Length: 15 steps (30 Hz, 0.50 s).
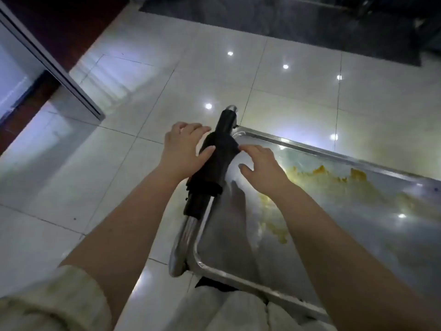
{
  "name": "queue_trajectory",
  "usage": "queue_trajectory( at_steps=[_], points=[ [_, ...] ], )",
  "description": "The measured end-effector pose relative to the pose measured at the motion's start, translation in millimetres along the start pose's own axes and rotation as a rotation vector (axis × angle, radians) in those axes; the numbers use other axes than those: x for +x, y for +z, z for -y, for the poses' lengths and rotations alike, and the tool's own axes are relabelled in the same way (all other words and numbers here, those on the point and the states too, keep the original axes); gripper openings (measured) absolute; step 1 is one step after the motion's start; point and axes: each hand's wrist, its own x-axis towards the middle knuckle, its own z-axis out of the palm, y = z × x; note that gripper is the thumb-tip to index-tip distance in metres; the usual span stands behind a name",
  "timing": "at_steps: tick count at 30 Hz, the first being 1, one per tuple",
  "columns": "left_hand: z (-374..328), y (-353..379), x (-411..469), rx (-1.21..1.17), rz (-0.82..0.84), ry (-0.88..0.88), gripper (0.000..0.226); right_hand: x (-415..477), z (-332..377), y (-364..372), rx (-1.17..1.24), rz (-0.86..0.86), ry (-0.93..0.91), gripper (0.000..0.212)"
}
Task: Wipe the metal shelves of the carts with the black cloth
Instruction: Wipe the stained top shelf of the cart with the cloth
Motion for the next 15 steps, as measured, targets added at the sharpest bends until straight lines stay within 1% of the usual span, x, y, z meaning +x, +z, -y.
queue_trajectory(
  at_steps=[3,5,7,10,12,15],
  points=[
    [6,11,18,-0.024,0.121,0.098,0.055,33,8,10,0.086,0.004,0.143,0.053],
    [6,17,25,-0.098,0.188,0.113,0.062,47,11,15,0.167,0.025,0.193,0.061],
    [10,23,28,-0.182,0.192,0.118,0.064,54,11,22,0.258,0.029,0.188,0.052],
    [15,29,27,-0.224,0.164,0.129,0.067,58,13,29,0.314,-0.03,0.216,0.036],
    [15,29,25,-0.223,0.154,0.121,0.065,56,14,29,0.288,-0.068,0.234,0.026],
    [14,25,27,-0.164,0.137,0.132,0.057,46,16,18,0.287,-0.159,0.21,0.016]
  ],
)
